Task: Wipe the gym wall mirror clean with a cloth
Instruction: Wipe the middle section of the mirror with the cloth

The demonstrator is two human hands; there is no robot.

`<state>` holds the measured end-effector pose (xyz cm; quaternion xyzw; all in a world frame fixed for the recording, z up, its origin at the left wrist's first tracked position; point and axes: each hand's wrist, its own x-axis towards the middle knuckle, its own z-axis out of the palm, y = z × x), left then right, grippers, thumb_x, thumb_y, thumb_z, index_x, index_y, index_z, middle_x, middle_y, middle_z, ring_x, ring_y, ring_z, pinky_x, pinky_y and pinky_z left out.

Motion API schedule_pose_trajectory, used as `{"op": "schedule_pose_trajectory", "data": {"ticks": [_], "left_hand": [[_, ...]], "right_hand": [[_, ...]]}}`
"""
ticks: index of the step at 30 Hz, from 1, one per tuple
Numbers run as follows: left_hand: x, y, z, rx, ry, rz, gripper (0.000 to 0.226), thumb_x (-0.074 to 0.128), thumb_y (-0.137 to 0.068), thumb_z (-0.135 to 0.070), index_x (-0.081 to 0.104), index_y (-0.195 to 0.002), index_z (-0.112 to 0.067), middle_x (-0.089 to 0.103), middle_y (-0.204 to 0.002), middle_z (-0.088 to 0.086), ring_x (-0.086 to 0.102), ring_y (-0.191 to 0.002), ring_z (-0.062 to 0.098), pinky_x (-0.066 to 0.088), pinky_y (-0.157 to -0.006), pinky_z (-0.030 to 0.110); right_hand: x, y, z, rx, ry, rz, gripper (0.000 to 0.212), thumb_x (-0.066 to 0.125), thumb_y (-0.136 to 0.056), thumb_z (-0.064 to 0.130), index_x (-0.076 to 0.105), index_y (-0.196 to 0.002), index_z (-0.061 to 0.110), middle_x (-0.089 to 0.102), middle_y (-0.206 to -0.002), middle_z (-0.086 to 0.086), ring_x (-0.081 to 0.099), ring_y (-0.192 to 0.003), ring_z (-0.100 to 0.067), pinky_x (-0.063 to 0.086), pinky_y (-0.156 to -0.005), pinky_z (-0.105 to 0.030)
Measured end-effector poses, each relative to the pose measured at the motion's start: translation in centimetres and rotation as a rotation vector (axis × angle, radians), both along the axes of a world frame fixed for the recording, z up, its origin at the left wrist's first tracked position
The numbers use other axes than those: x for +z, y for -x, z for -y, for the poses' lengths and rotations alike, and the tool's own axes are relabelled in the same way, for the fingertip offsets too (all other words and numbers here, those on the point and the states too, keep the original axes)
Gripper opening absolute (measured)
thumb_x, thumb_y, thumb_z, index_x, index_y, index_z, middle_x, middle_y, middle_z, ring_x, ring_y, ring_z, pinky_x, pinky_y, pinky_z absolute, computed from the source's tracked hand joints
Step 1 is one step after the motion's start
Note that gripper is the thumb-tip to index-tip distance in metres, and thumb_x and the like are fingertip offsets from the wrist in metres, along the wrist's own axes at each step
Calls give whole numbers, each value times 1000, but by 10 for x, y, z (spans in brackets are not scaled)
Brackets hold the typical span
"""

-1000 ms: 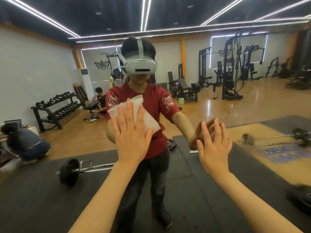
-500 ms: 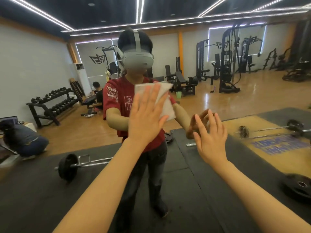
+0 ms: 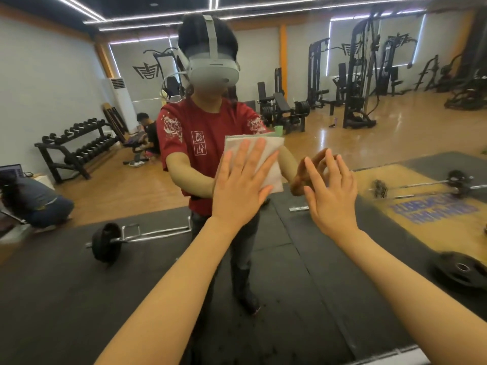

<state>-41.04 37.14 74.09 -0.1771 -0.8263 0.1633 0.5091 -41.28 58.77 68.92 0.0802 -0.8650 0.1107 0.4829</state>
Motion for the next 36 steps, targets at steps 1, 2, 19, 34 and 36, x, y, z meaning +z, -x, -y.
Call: {"op": "schedule_pose_trajectory", "data": {"ticks": [1, 2, 19, 34, 36], "left_hand": [[-7, -3, 11, 1, -11, 4, 78, 42, -95, -53, 3, -157, -27, -3, -164, 8, -4, -150, 33, -3, -121, 50], [-17, -5, 26, 2, -38, 6, 78, 42, -94, -53, 5, -157, -27, -1, -164, 8, -5, -150, 33, -4, -121, 50], [-93, -5, 27, 15, 96, 78, 78, 42, -91, -52, 5, -157, -32, -2, -164, 9, -6, -150, 34, 0, -119, 52], [-85, -7, 26, 34, -72, 73, 97, 66, -81, -53, 10, -157, -30, 2, -161, 13, 0, -146, 40, 4, -118, 56], [-42, 0, -8, 10, -47, 37, 92, 57, -86, -55, 5, -157, -29, -2, -162, 13, -3, -148, 38, 5, -118, 56]], "right_hand": [[0, -1, 1, 0, 12, 7, 55, 39, -98, 37, 31, -152, 27, 21, -159, -20, 23, -143, -43, 31, -105, -63], [0, -2, 3, 2, 28, 16, 55, 39, -98, 37, 31, -152, 27, 20, -160, -19, 22, -144, -43, 31, -106, -63], [5, -9, -1, 90, 25, 78, 56, 34, -100, 39, 30, -153, 22, 15, -161, -21, 15, -145, -46, 27, -108, -68], [14, -18, -13, 115, -32, 167, 58, 36, -98, 41, 32, -153, 24, 17, -161, -17, 17, -146, -40, 33, -109, -63], [16, -20, -28, 157, -77, 156, 58, 38, -98, 39, 31, -153, 23, 19, -161, -17, 21, -146, -39, 34, -109, -62]]}}
